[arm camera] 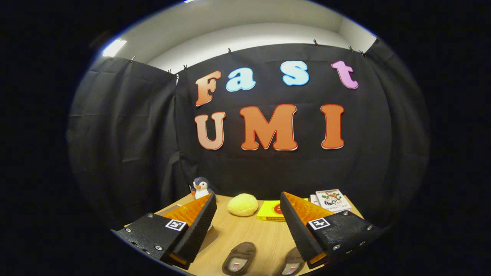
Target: Open the storage box then place both shoes into the box .Put the left shoe in first, then the right shoe, with the right side of both shoes facing outward in a uniform manner.
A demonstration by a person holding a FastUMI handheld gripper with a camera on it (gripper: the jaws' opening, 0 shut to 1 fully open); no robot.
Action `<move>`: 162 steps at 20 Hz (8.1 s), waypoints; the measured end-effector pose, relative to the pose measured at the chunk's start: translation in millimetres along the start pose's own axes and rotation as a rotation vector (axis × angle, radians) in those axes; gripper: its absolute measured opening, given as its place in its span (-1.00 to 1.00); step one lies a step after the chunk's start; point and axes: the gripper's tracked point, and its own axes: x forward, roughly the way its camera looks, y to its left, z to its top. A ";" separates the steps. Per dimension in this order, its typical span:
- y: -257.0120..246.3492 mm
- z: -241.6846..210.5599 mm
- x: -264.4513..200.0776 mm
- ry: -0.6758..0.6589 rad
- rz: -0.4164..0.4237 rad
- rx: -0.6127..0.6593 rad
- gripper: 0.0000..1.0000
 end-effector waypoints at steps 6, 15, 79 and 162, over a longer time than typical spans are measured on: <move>46.9 -88.9 35.6 0.308 0.136 0.148 0.97; 118.0 -154.8 57.7 0.525 0.367 0.330 0.93; 413.8 -51.0 111.2 0.600 0.803 0.678 0.20; 218.6 -147.8 139.7 0.609 -0.040 0.332 -0.91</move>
